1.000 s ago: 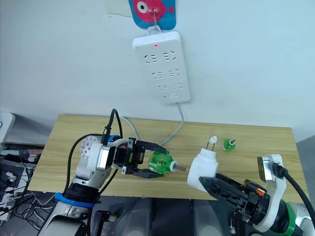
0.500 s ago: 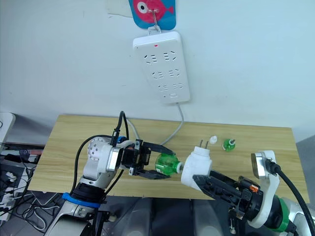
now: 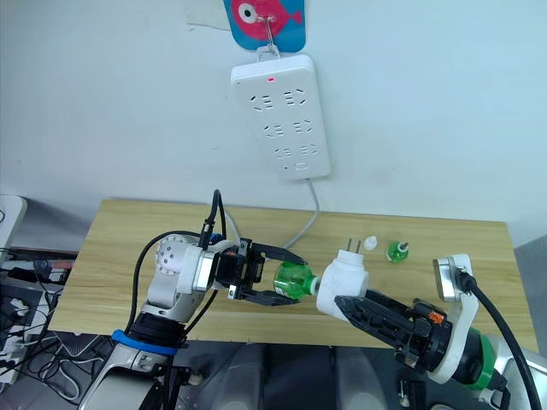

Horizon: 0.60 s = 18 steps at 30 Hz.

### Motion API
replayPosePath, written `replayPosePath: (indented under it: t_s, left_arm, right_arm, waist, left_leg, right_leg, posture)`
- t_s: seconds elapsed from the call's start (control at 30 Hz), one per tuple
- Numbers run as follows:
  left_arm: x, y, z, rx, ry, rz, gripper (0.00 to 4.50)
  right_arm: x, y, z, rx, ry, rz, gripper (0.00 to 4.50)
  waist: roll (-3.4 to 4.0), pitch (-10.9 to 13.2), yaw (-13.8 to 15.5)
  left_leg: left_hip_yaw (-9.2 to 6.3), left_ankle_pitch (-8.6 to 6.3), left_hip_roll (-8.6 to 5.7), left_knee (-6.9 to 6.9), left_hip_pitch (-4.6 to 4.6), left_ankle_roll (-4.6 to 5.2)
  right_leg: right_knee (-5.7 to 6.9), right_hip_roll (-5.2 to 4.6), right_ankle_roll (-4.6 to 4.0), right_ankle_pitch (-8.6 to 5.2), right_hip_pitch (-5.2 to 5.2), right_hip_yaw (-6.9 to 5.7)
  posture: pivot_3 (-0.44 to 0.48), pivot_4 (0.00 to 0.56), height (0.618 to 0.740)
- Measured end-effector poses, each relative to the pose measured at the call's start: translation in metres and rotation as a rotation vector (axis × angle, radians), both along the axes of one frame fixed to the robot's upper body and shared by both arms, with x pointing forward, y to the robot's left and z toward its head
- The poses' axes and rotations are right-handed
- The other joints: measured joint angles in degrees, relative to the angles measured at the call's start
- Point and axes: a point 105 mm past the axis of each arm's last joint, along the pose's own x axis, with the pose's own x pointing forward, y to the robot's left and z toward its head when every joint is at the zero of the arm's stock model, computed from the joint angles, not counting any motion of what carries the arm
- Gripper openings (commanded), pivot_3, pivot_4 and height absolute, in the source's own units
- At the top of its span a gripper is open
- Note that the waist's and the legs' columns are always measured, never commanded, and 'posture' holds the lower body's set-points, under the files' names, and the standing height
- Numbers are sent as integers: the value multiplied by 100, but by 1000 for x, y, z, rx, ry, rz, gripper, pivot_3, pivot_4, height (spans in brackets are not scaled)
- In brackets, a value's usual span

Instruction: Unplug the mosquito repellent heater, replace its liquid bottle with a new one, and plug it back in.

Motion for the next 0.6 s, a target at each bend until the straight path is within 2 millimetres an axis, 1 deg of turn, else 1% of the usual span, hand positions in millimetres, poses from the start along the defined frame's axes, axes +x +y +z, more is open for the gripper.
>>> replayPosePath:
  t_s: [0.33, 0.6]
  left_arm:
    - [3, -2, 1, 7, -7, 0, 2252]
    - [3, -2, 0, 1, -2, 5, 2252]
  right_arm:
    - [1, -2, -2, -12, 5, 14, 2979]
    - [7, 1, 1, -16, -20, 14, 2979]
  waist:
    - [0, 0, -2]
    - [0, 0, -4]
  left_leg:
    - [-1, -1, 0, 4, 1, 3]
    - [-1, -2, -1, 6, 1, 4]
  right_leg:
    - [2, 0, 0, 0, 2, -1]
    - [2, 0, -1, 0, 3, -1]
  posture:
    - [35, 366, 740]
    - [32, 370, 740]
